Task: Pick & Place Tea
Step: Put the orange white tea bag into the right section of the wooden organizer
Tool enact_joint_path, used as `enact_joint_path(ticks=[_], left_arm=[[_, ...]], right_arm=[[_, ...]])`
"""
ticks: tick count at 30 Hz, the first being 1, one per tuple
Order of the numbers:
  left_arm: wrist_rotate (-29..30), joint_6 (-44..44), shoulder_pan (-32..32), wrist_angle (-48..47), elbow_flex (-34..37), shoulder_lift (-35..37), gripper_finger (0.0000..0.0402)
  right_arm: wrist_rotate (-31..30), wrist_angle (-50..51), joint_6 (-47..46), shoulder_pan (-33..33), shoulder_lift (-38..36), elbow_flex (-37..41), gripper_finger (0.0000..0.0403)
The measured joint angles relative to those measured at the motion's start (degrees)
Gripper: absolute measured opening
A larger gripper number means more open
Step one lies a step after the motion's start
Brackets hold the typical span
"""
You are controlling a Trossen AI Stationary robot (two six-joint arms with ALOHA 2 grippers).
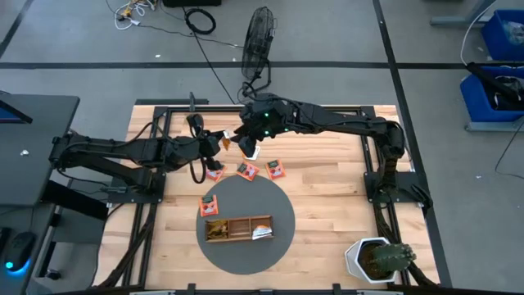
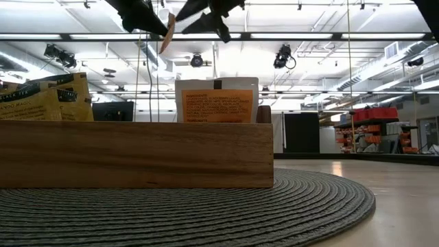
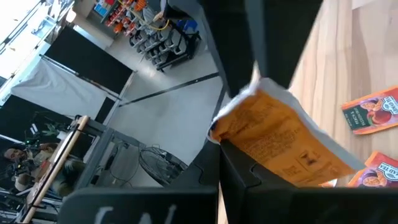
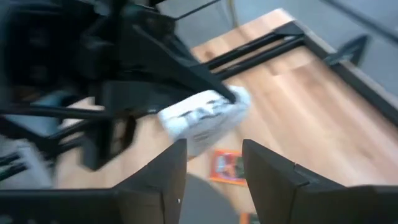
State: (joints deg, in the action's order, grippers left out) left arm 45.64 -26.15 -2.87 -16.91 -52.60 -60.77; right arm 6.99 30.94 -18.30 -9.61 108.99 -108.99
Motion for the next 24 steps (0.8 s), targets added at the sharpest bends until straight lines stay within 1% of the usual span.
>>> enact_joint_path(ticks=[2,7,12,19,22,24], left_arm=[[0.2,0.0,0.0,-0.2,0.0,0.0,0.0002],[1.2,2.1,0.2,-0.2,0.0,0.0,0.0002],[1.1,3.0,0.0,-0.2,0.0,0.0,0.0002],[-2.3,2.9,0.1,3.1,0.0,0.0,0.0002],[-2.4,3.3,0.1,3.1,0.0,0.0,0.0002],[-2.4,3.3,0.1,3.1,0.0,0.0,0.0002]], right_arm=[[2.8,-0.8,-1.0,0.0,0.0,0.0,0.0164],[3.0,-0.8,-1.7,0.4,-0.3,0.0,0.0164],[-2.2,-1.6,0.0,0.6,-0.4,0.0,0.0164],[-2.0,-2.3,0.3,-0.3,-0.4,0.0,0.0163],[-2.0,-2.3,0.7,-0.5,-0.4,0.0,0.0143],[-1.6,-2.3,0.9,-0.5,-0.4,0.0,0.0109]])
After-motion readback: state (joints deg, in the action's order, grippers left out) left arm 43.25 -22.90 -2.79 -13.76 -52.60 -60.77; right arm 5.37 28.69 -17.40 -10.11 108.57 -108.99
